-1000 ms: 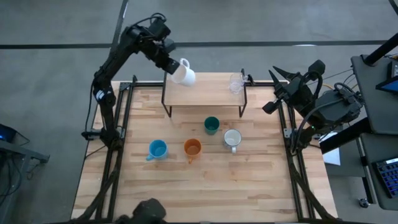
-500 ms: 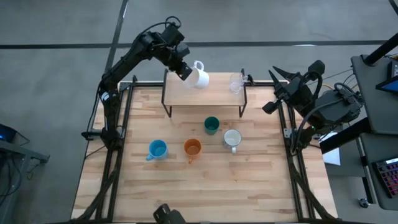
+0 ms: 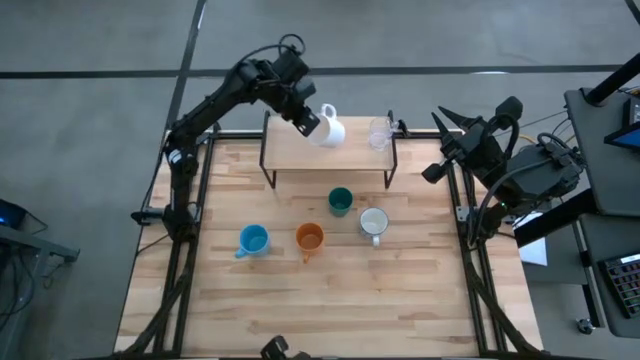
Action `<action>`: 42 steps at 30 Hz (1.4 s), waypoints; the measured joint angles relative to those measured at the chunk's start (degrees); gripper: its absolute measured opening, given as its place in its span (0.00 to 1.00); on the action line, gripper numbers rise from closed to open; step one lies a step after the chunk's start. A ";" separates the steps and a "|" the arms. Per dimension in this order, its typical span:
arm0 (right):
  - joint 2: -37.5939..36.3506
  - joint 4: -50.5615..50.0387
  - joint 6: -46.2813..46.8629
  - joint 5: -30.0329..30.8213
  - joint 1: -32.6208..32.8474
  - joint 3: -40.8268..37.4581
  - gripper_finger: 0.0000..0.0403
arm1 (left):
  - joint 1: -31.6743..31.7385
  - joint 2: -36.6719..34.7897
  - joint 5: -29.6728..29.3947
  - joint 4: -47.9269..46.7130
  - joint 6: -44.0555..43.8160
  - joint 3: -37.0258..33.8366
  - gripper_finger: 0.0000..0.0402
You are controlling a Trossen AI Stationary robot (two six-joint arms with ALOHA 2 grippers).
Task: Stack small to large cups/mugs on shelf
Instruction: Put the white mug on the shelf
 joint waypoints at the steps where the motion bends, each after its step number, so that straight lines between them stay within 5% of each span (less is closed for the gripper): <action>1: 0.00 0.00 0.28 0.00 0.02 0.00 0.14 | -0.43 0.51 -0.61 -0.36 0.07 0.00 0.00; 17: -0.04 0.02 0.87 0.00 0.00 -0.85 0.14 | -2.61 4.41 -10.70 -7.06 3.50 -0.07 0.00; 42: -0.02 0.02 2.38 0.00 0.01 -0.87 0.14 | -2.56 4.52 -9.94 -6.54 6.01 -0.22 0.00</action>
